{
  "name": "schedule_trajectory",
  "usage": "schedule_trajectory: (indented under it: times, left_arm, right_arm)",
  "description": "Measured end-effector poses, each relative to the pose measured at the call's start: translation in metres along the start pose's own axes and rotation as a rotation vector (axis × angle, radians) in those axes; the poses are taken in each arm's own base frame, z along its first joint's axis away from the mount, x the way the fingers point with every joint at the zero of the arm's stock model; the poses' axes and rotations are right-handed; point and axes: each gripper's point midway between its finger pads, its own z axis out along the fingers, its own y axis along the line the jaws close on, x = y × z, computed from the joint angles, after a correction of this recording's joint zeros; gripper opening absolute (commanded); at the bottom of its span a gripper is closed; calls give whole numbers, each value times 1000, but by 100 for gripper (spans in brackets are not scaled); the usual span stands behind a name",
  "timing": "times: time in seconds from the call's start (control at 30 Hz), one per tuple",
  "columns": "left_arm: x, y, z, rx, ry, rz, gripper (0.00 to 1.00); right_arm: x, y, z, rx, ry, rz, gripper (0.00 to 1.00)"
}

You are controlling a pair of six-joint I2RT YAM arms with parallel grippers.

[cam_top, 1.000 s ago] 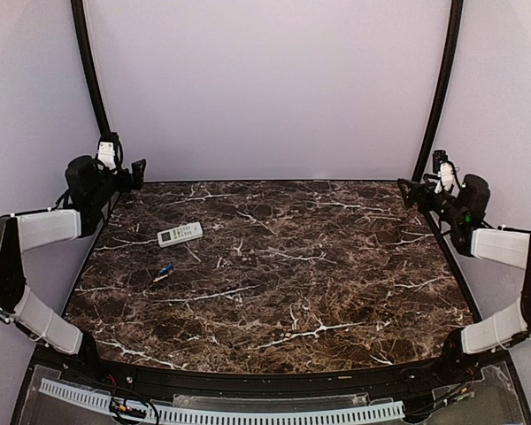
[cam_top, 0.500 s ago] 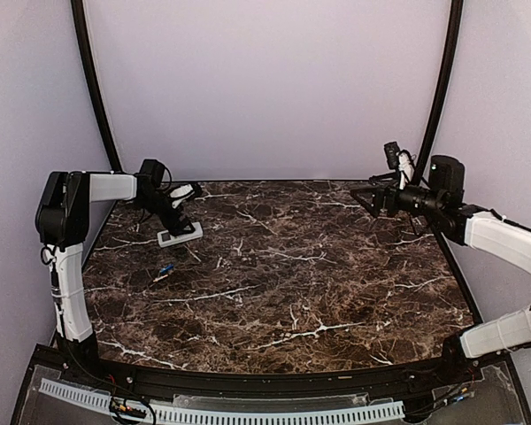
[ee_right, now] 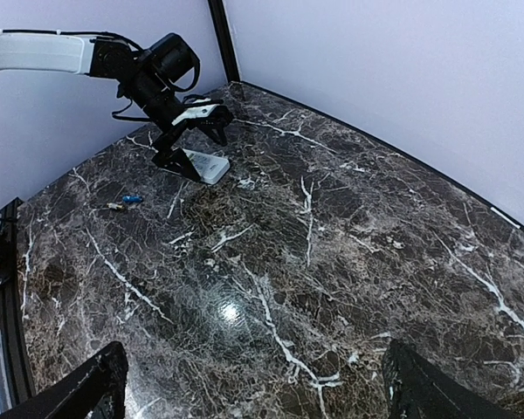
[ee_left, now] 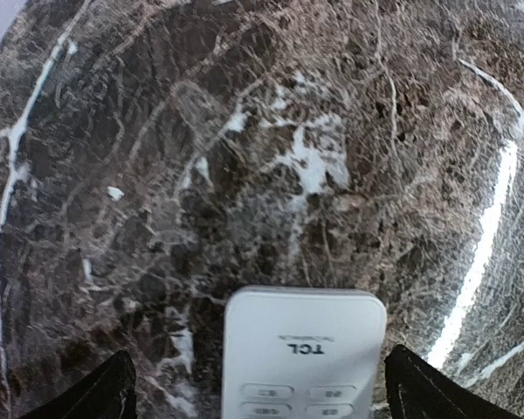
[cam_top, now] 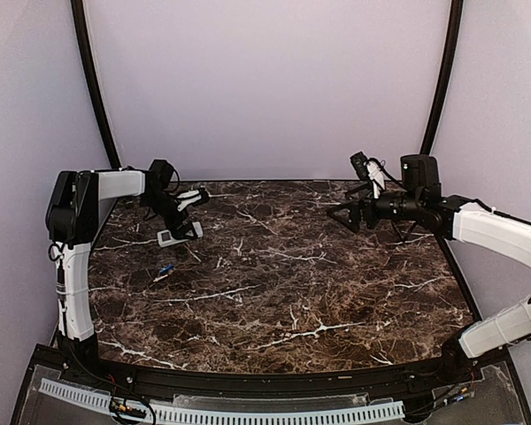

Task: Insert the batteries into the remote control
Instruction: Pick up the remote control from the center of the board.

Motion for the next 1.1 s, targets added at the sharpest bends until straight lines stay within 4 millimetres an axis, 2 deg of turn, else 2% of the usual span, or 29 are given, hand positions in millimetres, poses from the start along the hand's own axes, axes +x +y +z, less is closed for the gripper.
schedule_trajectory:
  times: [0.13,0.2,0.33,0.43,0.6,0.7,0.73,0.87,1.1]
  left_arm:
    - [16,-16,7,69,55,-29,99]
    - [18,-19,8,85,59,-32,99]
    - [19,-21,7,90,63,-35,92]
    - [19,-21,7,90,63,-34,81]
    - [19,-20,7,89,65,-33,51]
    - [19,-21,7,91,66,-26,40]
    - [19,-21,7,90,68,-26,32]
    - [19,-20,7,88,67,-31,11]
    - [8,-20,6,84,30,-65,6]
  right_arm:
    - [1,4,4,-6,21,-16,98]
    - [1,3,5,-3,29,-23,98]
    - [0,5,7,-4,42,-32,98]
    - [-1,7,8,-6,44,-43,98]
    - [4,7,8,0,63,-42,98]
    - [6,6,8,6,72,-39,98]
    - [6,6,8,7,74,-38,98]
    - [7,6,7,12,81,-32,98]
    - [-15,7,4,21,53,3,98]
